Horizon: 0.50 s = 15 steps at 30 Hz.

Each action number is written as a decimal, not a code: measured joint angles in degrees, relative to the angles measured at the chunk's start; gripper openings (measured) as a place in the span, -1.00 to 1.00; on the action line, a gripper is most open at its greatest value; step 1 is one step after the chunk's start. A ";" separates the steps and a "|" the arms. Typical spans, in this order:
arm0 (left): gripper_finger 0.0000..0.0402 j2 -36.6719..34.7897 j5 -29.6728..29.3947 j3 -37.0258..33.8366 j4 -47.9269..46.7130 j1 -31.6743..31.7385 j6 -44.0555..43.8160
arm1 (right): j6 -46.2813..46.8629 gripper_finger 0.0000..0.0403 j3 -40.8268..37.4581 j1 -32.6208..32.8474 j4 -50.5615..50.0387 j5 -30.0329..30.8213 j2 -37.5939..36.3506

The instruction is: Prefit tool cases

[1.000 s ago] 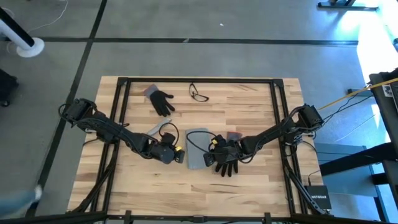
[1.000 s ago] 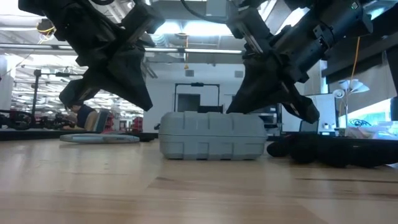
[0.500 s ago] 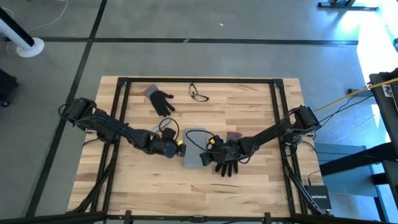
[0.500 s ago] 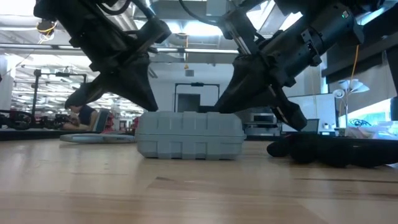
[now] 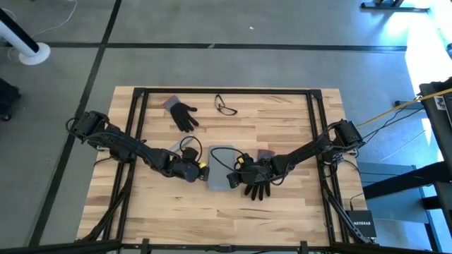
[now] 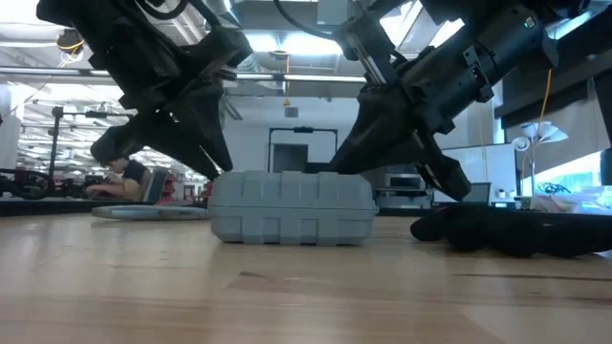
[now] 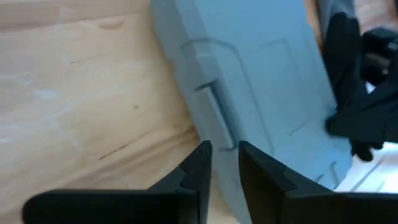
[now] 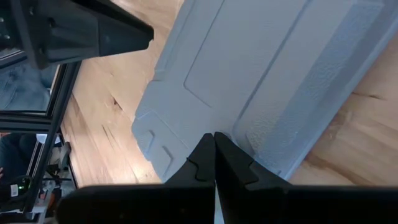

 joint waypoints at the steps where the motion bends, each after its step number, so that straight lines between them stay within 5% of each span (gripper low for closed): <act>1: -0.60 0.00 -0.03 0.00 0.65 0.30 0.30 | -0.01 -1.00 0.00 0.00 -0.01 -0.01 0.00; 15: -0.75 2.76 1.02 0.04 3.49 0.93 1.24 | -0.21 -1.00 0.00 -0.04 -0.07 -0.52 0.00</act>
